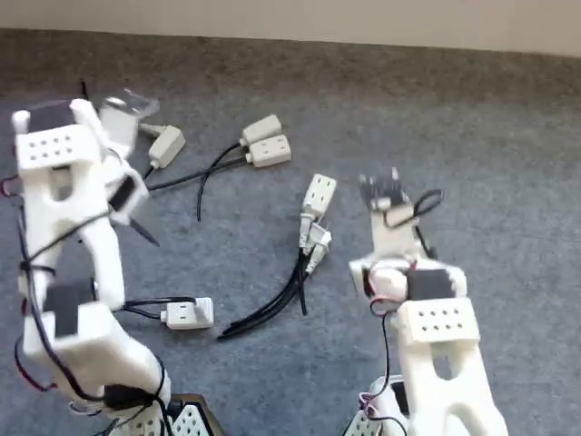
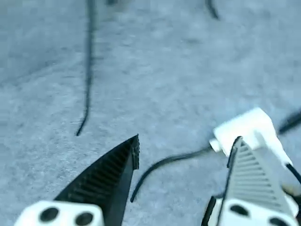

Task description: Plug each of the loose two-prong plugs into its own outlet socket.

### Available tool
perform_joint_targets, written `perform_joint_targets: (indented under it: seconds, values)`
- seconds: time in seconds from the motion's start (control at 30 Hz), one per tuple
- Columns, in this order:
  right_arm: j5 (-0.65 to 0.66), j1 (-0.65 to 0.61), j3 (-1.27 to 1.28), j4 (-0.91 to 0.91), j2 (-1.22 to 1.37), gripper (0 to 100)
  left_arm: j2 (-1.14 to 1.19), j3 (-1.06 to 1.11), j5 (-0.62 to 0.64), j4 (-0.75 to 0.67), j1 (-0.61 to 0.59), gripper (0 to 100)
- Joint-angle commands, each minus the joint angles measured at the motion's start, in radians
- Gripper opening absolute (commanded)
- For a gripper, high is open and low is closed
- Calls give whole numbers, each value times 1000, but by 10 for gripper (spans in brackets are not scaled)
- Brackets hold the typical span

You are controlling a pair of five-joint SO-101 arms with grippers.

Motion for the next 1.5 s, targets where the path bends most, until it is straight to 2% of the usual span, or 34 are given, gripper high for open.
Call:
perform_joint_targets:
  seconds: [0.0,0.1,0.23,0.37,0.7,0.8,0.9,1.0,1.13,1.17,1.27,1.47]
  values:
    - [15,25,127,-108,-62,283,-263,262,-180,15,90,300]
    - [12,21,211,-200,-77,279,-401,475,-342,-8,145,298]
    - [12,24,289,-231,-91,279,-518,760,-371,-199,173,298]
    - [12,24,311,-231,-117,279,-529,958,-407,-362,179,298]
    - [12,21,321,-229,-150,279,-529,1139,-428,-672,185,300]
    - [12,19,348,-232,-156,279,-529,1196,-422,-795,225,299]
    - [14,19,349,-232,-156,279,-535,1230,-419,-850,266,299]
    - [14,18,349,-234,-156,279,-535,1231,-394,-858,306,270]
    - [14,-16,351,-234,-154,279,-536,1201,-396,-848,363,56]
    - [14,-19,351,-234,-151,279,-536,1190,-419,-827,372,28]
    - [11,-19,351,-234,-151,279,-536,1144,-519,-694,374,25]
    - [11,-19,351,-234,-150,279,-538,964,-595,-460,275,24]
